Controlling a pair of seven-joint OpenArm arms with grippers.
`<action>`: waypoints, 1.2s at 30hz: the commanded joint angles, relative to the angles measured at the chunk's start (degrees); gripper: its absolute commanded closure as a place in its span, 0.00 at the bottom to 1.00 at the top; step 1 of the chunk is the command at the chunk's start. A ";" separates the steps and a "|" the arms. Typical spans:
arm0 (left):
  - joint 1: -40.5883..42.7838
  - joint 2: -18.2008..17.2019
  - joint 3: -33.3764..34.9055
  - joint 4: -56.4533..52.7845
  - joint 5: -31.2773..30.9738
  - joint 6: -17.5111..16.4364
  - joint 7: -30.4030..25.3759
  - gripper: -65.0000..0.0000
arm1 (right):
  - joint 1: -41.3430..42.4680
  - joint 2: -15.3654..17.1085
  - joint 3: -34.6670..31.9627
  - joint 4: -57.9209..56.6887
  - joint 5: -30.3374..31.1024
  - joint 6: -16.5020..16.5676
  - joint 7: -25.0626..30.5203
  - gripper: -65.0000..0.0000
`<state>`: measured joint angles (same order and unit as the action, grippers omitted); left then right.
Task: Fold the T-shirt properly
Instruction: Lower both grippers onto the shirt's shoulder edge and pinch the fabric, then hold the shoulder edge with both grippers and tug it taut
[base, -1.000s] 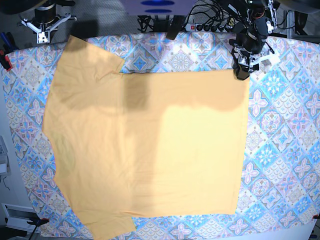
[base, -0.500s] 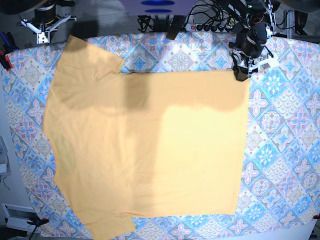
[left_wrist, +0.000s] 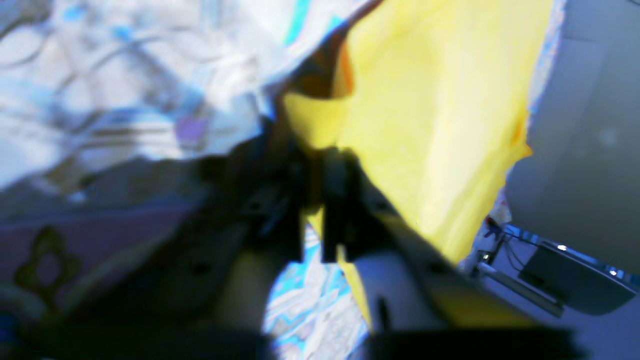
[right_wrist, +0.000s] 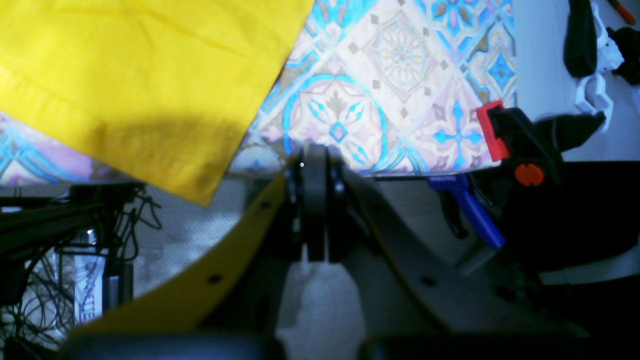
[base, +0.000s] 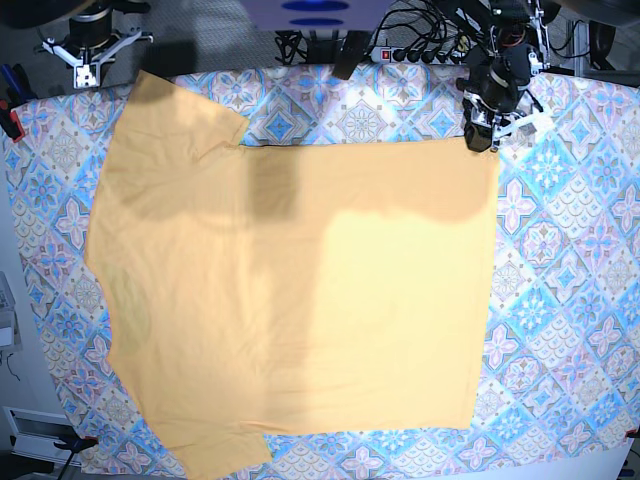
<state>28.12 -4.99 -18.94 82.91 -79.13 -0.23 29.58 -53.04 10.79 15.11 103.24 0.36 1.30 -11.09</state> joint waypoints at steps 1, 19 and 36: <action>0.23 -0.50 -0.09 0.65 -0.12 -0.43 0.17 1.00 | -0.55 0.60 0.40 0.71 0.03 -0.47 1.29 1.00; 2.08 -1.73 -0.09 1.44 -0.03 -0.43 0.17 1.00 | -0.46 0.60 -2.59 0.98 0.03 -0.47 1.29 0.77; 1.73 -1.82 -0.09 1.35 0.23 -0.43 0.17 1.00 | 1.48 0.51 -14.63 0.36 -7.44 -0.55 -3.46 0.75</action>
<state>29.65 -6.48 -18.87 83.61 -78.89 -0.23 30.11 -51.46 10.96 0.27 102.94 -7.09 1.23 -15.77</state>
